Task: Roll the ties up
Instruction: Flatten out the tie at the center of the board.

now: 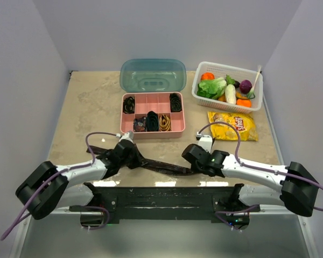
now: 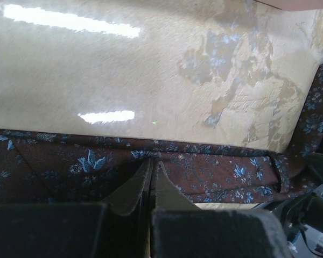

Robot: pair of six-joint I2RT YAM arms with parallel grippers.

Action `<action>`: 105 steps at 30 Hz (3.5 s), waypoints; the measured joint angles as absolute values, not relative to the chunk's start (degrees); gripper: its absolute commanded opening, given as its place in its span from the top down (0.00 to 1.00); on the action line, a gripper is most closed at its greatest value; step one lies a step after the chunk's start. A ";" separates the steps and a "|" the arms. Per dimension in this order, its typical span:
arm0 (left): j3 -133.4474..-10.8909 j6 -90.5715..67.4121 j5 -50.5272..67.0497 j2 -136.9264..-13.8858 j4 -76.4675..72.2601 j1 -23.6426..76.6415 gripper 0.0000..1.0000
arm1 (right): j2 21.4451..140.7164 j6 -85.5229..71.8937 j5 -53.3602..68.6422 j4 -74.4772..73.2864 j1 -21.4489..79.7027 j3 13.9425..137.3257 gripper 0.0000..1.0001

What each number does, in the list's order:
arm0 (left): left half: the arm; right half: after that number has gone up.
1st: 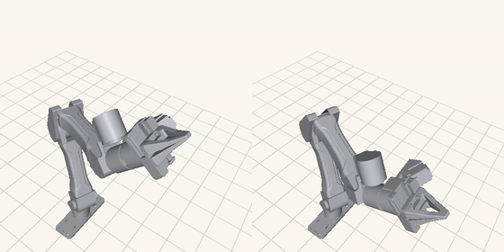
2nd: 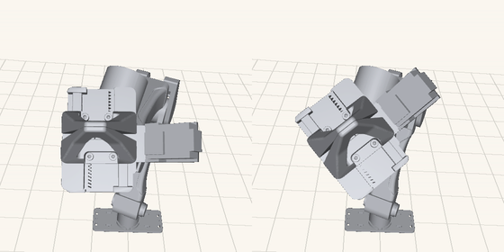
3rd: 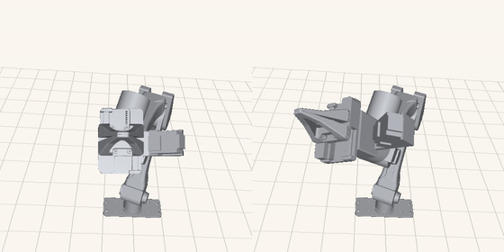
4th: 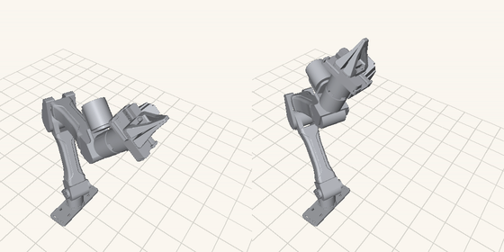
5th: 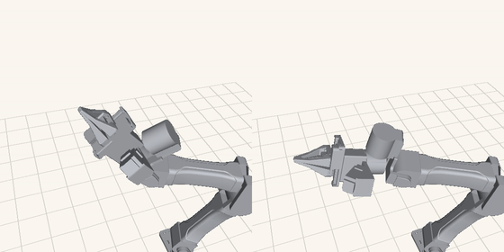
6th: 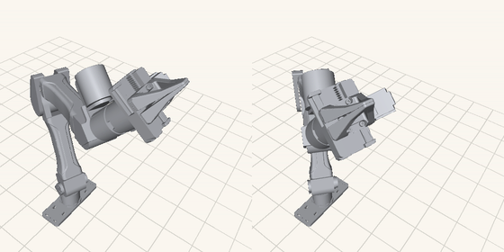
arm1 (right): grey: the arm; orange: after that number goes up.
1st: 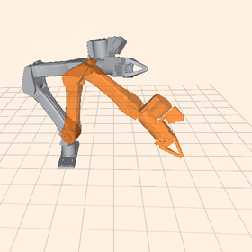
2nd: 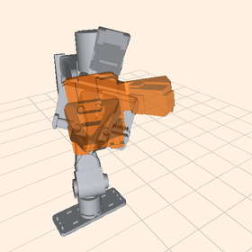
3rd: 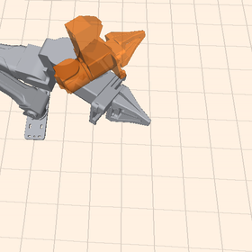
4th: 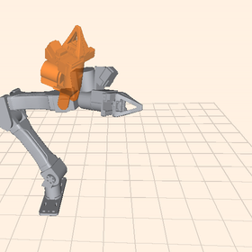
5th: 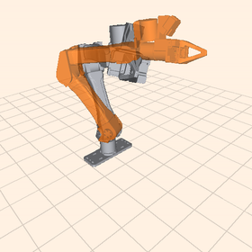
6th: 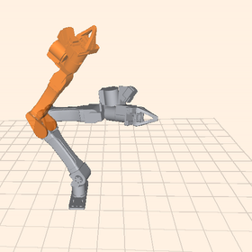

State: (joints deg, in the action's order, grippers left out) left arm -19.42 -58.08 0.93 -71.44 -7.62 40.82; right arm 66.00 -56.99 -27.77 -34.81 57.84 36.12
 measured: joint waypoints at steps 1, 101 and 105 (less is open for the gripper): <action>-18.28 -58.94 0.58 -69.87 -7.42 40.62 1.00 | 66.89 -57.58 -27.57 -34.85 57.84 35.97 1.00; -30.24 -50.52 -2.55 -69.28 -1.23 38.30 0.10 | 85.49 -33.04 -13.72 -23.59 54.15 49.28 1.00; -32.29 -48.93 -4.08 -67.31 2.09 37.95 0.06 | 89.62 -32.67 -13.65 -21.10 54.94 52.42 1.00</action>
State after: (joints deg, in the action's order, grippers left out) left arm -32.29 -48.93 -4.08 -67.31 2.09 37.95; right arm 89.62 -32.67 -13.65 -21.10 54.94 52.42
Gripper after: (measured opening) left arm 0.916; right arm 0.007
